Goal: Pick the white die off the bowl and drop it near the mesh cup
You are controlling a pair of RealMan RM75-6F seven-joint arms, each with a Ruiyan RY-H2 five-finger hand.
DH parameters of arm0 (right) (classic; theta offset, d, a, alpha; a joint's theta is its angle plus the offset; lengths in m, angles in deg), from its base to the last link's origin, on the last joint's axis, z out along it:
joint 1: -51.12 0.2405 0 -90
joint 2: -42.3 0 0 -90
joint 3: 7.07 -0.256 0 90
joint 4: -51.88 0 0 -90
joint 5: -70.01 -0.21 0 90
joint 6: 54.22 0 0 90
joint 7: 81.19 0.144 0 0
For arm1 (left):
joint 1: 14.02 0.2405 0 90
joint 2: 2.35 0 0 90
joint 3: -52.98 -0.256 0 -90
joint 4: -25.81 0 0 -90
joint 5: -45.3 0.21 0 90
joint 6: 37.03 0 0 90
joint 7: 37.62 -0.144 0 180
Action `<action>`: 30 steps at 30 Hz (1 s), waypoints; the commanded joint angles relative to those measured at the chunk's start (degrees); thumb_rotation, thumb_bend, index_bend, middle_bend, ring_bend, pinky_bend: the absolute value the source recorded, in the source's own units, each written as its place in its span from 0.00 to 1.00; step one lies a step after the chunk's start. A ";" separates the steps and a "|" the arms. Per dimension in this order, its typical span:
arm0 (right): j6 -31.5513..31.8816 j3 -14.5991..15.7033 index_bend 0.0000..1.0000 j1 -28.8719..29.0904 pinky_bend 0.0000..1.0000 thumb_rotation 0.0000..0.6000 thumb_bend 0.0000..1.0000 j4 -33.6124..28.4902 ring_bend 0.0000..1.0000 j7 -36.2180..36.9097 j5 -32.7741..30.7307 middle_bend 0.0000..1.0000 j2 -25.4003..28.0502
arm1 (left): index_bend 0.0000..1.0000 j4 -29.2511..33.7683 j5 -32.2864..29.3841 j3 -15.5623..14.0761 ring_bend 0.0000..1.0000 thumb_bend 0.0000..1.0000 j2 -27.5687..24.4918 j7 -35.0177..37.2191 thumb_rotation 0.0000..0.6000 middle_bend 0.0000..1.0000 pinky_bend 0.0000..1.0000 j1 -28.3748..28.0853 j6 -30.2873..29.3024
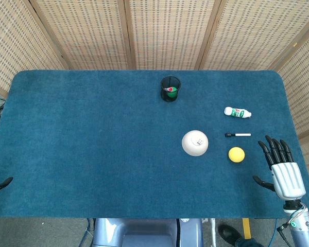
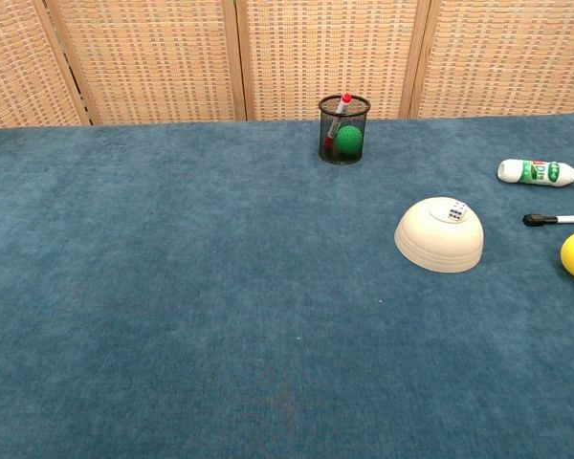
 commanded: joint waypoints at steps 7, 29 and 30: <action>-5.14 -1.03 0.12 2.37 0.00 1.00 0.00 0.38 0.00 7.65 2.25 0.00 0.34 | 0.00 0.15 -0.47 0.19 0.00 0.00 0.47 -1.16 1.00 0.00 0.00 -0.28 0.48; -33.08 -6.90 0.36 24.10 0.00 1.00 0.34 8.18 0.00 15.01 2.81 0.00 -5.51 | 0.00 -0.29 -4.41 1.17 0.00 0.00 0.92 -2.92 1.00 0.00 0.00 -2.39 5.23; -33.85 -6.84 0.37 24.52 0.00 1.00 0.34 9.38 0.00 14.76 2.53 0.00 -6.46 | 0.00 -0.36 -4.56 1.19 0.00 0.00 0.92 -2.91 1.00 0.00 0.00 -2.51 5.50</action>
